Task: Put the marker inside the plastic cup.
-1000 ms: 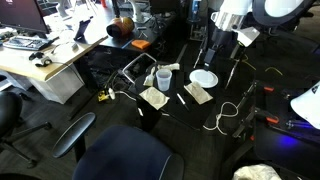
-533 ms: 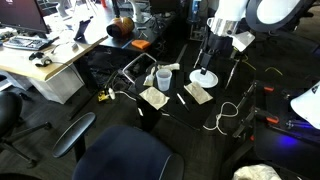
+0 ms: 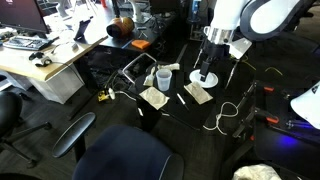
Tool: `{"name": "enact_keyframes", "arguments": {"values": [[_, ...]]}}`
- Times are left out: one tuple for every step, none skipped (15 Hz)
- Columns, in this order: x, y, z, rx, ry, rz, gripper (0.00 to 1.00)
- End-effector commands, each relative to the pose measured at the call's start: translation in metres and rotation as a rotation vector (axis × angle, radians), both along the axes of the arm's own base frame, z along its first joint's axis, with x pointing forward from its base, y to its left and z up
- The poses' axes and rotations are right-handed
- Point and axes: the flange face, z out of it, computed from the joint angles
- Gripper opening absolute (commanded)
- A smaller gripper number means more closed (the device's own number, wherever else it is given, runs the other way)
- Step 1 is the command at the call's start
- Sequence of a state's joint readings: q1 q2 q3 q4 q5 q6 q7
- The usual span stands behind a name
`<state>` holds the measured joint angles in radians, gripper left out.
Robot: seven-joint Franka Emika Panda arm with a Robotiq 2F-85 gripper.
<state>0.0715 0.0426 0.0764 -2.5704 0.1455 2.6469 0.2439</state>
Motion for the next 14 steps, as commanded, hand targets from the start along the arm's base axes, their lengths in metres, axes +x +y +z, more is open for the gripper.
{"name": "enact_keyframes", "arguments": {"values": [[0.015, 0.019, -0.027, 0.017, 0.035, -0.017, 1.00], [0.018, 0.022, -0.034, 0.023, 0.047, -0.013, 1.00], [0.021, 0.025, -0.041, 0.025, 0.051, -0.020, 1.00], [0.024, 0.028, -0.048, 0.031, 0.057, -0.026, 1.00], [0.027, 0.030, -0.054, 0.037, 0.058, -0.033, 1.00], [0.030, 0.032, -0.060, 0.043, 0.059, -0.040, 1.00], [0.034, 0.033, -0.067, 0.048, 0.060, -0.051, 1.00], [0.037, 0.034, -0.072, 0.055, 0.059, -0.062, 1.00], [0.041, 0.035, -0.078, 0.063, 0.058, -0.080, 1.00], [0.045, 0.035, -0.084, 0.069, 0.058, -0.092, 1.00], [0.049, 0.035, -0.089, 0.070, 0.054, -0.109, 1.00], [0.053, 0.035, -0.094, 0.068, 0.046, -0.118, 1.00], [0.058, 0.034, -0.099, 0.064, 0.037, -0.123, 1.00], [0.062, 0.034, -0.104, 0.063, 0.033, -0.138, 1.00]]}}
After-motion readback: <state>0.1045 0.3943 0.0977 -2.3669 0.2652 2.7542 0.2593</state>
